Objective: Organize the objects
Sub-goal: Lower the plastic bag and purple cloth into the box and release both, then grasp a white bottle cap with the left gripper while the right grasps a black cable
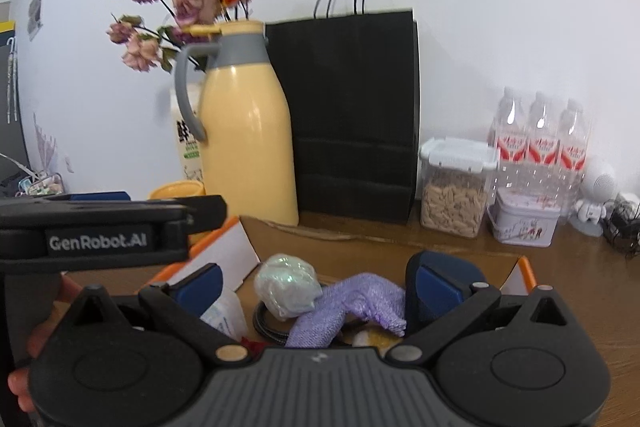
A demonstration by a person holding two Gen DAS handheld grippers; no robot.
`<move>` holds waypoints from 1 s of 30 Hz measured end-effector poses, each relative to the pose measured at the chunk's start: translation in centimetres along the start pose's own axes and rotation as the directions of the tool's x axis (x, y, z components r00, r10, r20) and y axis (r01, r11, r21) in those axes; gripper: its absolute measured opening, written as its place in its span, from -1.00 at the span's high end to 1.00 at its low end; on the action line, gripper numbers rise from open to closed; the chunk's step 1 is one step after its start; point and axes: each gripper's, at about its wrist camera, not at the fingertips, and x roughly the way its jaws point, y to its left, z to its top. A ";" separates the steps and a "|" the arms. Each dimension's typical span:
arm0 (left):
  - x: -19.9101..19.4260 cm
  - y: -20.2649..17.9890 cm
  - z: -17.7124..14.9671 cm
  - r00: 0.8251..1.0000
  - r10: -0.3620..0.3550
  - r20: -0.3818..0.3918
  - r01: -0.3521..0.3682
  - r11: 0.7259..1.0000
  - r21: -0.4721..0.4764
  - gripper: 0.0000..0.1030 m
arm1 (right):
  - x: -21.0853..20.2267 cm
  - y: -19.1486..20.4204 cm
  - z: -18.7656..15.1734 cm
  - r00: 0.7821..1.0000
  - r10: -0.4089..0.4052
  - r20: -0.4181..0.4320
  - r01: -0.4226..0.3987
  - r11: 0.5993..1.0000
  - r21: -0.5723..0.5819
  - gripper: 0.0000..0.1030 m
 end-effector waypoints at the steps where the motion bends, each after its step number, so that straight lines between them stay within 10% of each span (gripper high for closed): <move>1: -0.5 0.1 0.1 1.000 0.002 0.009 -0.002 1.000 -0.004 -1.00 | -0.5 0.1 0.1 1.000 0.001 0.008 -0.001 1.000 -0.004 -1.00; 30: -9.3 5.9 -7.2 0.980 0.136 -0.143 -0.125 0.989 0.082 -1.00 | -9.2 0.8 -7.7 0.990 -0.055 -0.132 0.037 0.990 -0.134 -1.00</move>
